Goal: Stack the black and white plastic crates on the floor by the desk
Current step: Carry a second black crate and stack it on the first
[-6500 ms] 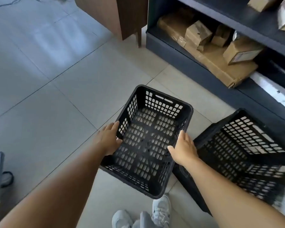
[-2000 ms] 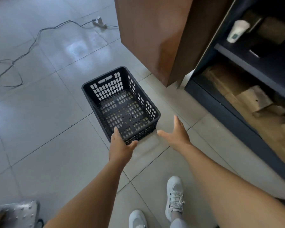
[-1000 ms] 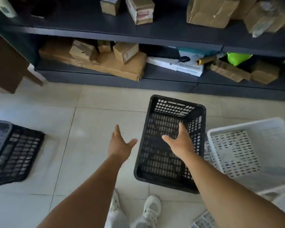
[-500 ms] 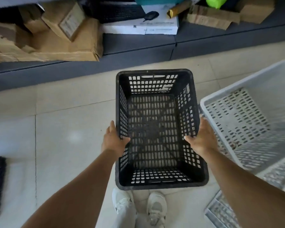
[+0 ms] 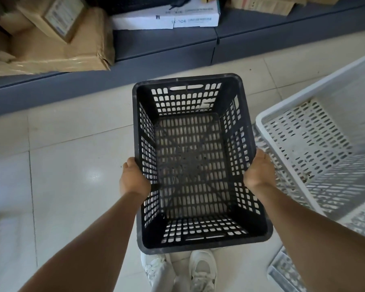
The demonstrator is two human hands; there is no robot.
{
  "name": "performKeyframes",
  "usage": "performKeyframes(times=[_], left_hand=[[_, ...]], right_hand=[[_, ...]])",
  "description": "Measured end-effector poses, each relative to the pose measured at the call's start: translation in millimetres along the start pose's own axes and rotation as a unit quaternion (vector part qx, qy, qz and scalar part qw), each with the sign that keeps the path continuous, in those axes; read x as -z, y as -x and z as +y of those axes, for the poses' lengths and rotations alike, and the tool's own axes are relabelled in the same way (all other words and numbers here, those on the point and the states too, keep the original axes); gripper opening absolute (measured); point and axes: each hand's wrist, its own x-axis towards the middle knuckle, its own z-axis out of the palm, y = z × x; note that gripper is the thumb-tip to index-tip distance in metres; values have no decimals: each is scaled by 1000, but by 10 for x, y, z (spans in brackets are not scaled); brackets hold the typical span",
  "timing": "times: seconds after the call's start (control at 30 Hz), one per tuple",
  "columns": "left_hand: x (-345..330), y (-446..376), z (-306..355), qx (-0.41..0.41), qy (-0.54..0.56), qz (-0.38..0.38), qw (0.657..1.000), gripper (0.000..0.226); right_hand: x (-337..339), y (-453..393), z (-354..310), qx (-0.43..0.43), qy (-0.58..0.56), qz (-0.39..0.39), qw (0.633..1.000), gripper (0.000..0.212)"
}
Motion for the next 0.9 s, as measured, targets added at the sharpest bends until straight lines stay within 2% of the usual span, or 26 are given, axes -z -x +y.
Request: performKeyframes(times=[0.2,0.37,0.53,0.63,0.9], left_hand=[[399,196,-99,39,6,7,999,54],[977,564,-270,49,26,33,998,52],[1657,974,-480,73,50,74,993,54],[2008,1210,-643,94,81,115,986,55],[2719,2019,-1231,168,121,185,961,53]], right_hand=[[224,262,-256,28,3,5,1000,61],[606,707,-643,78,28,-2,997,63],[1053,1185,-1155,133,45,-6,990,55],[1271,1474,-1480,176,58,-9,983,50],[1663,2322,-2299,285,78,-41,955,54]])
